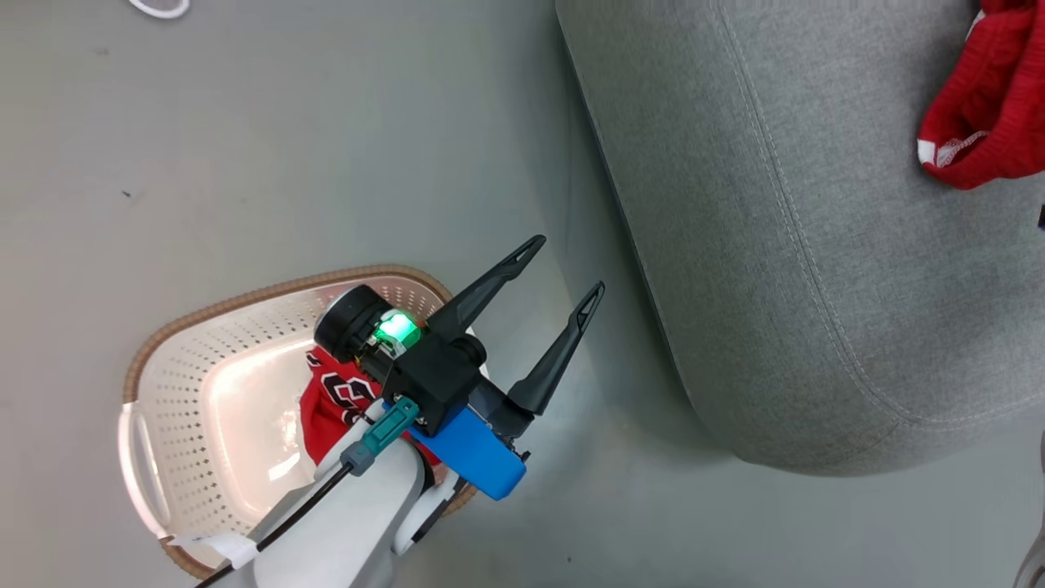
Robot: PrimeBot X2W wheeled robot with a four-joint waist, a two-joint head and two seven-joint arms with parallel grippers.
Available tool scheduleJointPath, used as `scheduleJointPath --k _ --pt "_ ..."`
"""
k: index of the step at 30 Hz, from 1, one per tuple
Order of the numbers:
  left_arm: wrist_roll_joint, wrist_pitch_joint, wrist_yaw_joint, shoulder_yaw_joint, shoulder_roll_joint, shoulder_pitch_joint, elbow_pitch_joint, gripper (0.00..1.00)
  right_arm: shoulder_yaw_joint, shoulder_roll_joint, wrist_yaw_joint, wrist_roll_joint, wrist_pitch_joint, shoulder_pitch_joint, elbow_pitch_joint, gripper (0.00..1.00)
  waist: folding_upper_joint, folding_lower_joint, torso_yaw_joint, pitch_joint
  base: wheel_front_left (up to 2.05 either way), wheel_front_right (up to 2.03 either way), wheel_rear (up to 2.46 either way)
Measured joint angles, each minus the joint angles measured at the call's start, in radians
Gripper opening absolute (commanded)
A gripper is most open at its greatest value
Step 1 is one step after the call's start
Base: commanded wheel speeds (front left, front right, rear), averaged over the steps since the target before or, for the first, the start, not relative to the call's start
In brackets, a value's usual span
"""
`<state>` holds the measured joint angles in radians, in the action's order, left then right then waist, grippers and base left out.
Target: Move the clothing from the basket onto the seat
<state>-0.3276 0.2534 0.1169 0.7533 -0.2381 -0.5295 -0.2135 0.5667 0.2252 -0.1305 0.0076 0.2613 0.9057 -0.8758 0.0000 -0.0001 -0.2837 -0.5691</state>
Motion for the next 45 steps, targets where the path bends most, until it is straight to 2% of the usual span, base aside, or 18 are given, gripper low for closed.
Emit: scheduleJointPath --k 7,25,30,35,40,45 --pt "-0.019 0.008 0.004 -0.009 0.036 0.027 -0.033 1.00 -0.035 -0.001 0.000 0.003 0.000 -0.069 0.019 1.00 0.0000 0.0000 0.019 0.074 0.00 0.00 0.00" --pt "-0.042 0.008 0.009 -0.157 0.134 0.226 -0.066 1.00 -0.155 -0.034 0.000 0.041 0.001 -0.339 0.172 1.00 0.0000 -0.0002 0.066 0.322 0.00 0.00 0.00" --pt "-0.044 0.008 0.009 -0.208 0.146 0.254 -0.072 1.00 -0.174 -0.061 0.000 0.075 0.001 -0.410 0.241 1.00 0.0000 -0.0001 0.093 0.356 0.00 0.00 0.00" --pt "-0.044 0.008 0.012 -0.275 0.154 0.284 -0.068 1.00 -0.150 -0.106 0.000 0.098 0.001 -0.493 0.335 1.00 0.0001 -0.0001 0.127 0.383 0.00 0.00 0.00" --pt "-0.033 0.008 0.012 -0.332 0.163 0.310 -0.070 1.00 -0.147 -0.138 0.000 0.036 0.001 -0.591 0.419 1.00 0.0000 -0.0001 0.171 0.409 0.00 0.00 0.00" --pt "-0.020 0.009 0.012 -0.387 0.167 0.332 -0.081 1.00 -0.174 -0.166 0.000 0.038 -0.006 -0.648 0.491 1.00 0.0000 -0.0001 0.221 0.437 0.00 0.00 0.00"
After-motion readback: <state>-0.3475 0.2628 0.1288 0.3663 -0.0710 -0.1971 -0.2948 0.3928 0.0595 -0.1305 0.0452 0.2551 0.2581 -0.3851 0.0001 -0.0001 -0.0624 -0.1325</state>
